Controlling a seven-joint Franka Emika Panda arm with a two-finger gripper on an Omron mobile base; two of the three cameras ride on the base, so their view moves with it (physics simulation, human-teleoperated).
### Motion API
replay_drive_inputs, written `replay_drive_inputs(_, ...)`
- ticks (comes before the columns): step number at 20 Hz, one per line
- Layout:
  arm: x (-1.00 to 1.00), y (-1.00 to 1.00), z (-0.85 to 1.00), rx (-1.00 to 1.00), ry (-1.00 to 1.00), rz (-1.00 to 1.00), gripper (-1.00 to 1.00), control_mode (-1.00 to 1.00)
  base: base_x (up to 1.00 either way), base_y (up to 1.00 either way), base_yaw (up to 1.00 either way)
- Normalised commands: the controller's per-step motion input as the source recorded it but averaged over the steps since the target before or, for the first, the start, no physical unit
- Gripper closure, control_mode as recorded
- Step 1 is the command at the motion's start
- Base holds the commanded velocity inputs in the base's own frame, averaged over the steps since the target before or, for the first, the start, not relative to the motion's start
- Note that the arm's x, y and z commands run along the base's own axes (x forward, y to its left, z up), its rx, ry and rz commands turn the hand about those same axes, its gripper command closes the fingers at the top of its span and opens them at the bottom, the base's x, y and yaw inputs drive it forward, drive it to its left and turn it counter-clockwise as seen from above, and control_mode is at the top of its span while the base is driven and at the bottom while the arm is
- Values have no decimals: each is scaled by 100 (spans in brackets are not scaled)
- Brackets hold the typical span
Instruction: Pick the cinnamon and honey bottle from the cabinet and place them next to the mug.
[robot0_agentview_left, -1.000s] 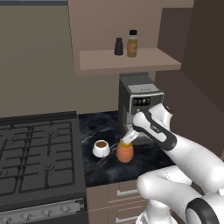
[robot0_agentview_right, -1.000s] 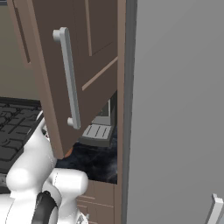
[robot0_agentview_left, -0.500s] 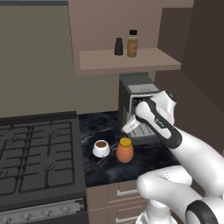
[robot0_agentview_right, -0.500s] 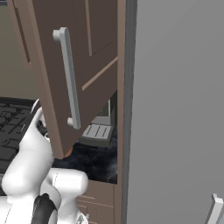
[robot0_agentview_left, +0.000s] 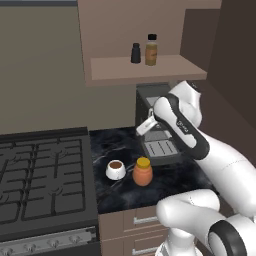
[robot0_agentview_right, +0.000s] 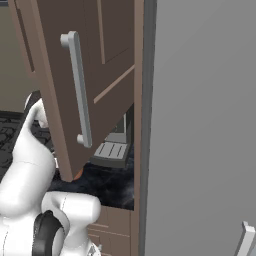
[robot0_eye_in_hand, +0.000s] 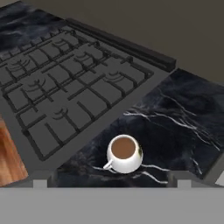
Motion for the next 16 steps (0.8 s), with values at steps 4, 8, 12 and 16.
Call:
replay_drive_inputs(4,-14,5,49,-10,13,-21,-100,-100,0,0,0)
replay_drive_inputs(8,-23,0,65,-2,7,-30,-100,-100,0,0,0)
replay_drive_inputs(12,-18,0,64,0,-1,-28,-100,-100,0,0,0)
replay_drive_inputs(16,-13,0,62,0,-8,-25,-100,-100,0,0,0)
